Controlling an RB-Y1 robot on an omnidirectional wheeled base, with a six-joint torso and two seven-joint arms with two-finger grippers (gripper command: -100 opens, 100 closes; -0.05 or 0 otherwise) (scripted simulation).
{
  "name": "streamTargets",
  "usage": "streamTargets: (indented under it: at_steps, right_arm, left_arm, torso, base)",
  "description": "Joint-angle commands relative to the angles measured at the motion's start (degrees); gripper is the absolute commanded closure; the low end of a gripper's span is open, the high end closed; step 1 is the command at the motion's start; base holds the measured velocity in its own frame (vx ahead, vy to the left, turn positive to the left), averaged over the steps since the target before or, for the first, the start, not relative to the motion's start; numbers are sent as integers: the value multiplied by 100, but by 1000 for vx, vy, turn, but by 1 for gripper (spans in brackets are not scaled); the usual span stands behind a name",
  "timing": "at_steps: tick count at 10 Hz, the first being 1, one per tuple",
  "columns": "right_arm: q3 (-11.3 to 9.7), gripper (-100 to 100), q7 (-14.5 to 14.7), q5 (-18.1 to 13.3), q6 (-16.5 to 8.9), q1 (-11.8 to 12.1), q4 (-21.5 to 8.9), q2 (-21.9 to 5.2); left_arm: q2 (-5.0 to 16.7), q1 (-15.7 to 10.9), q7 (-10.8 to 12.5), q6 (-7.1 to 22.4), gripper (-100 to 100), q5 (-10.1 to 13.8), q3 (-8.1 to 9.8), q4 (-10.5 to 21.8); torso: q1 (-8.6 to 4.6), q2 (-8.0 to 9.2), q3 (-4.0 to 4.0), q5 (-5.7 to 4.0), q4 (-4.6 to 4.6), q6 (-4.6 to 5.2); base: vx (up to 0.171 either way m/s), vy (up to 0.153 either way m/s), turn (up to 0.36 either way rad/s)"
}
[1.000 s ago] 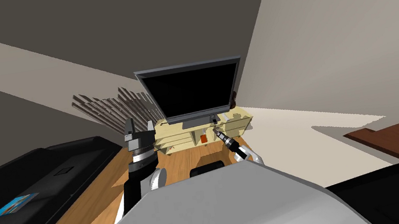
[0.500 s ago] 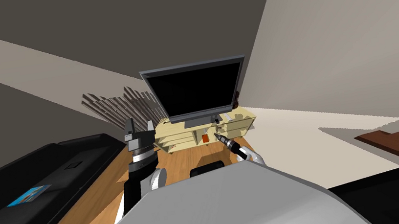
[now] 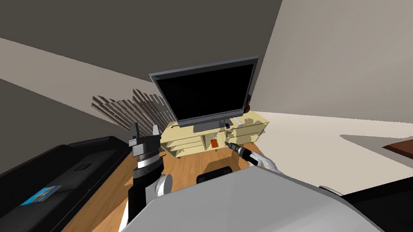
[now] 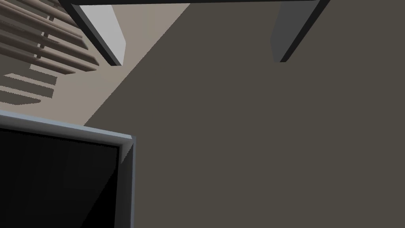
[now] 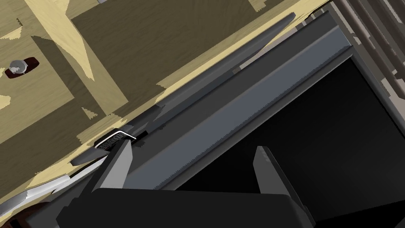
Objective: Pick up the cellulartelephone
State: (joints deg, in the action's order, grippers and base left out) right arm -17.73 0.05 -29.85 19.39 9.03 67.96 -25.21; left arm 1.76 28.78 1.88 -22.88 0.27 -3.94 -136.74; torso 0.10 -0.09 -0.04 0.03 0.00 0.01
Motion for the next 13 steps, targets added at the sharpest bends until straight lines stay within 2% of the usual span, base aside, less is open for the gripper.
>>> streamTargets:
  at_steps: [1, 2, 5, 10, 12, 13]
  right_arm:
    - [-77, -100, 42, -111, -56, -97, -286, -154]
    - [-77, -100, 42, -111, -56, -97, -462, -154]
    - [-218, -100, 101, -287, -190, -283, -983, -406]
    - [-338, -100, 158, -430, -314, -461, -1731, -652]
    - [-436, -100, 211, -544, -425, -635, -2163, -899]
    - [-436, -100, 211, -544, -425, -635, -2280, -899]
  left_arm:
    - [0, 0, 0, 0, 0, 0, 0, 0]
    - [0, 0, 0, 0, 0, 0, 0, 0]
    - [0, 0, 0, 0, 0, 0, 0, 0]
    - [0, 0, 0, 0, 0, 0, 0, 0]
    - [0, 0, 0, 0, 0, 0, 0, 0]
    - [0, 1, 0, 0, 0, 0, 0, 0]
  torso:
    - [0, 0, 0, 0, 0, 0]
    - [3, -2, -1, 1, 0, -1]
    - [4, -7, -4, 2, -2, 1]
    - [4, -14, -8, 1, -3, -1]
    - [1, -16, -9, 1, -3, -1]
    - [4, -28, -15, 2, -5, -1]
  base:
    - [24, 46, 89]
    - [27, 41, 37]
    - [42, 48, 73]
    - [54, 39, 60]
    - [85, 43, 110]
    - [90, 36, 43]
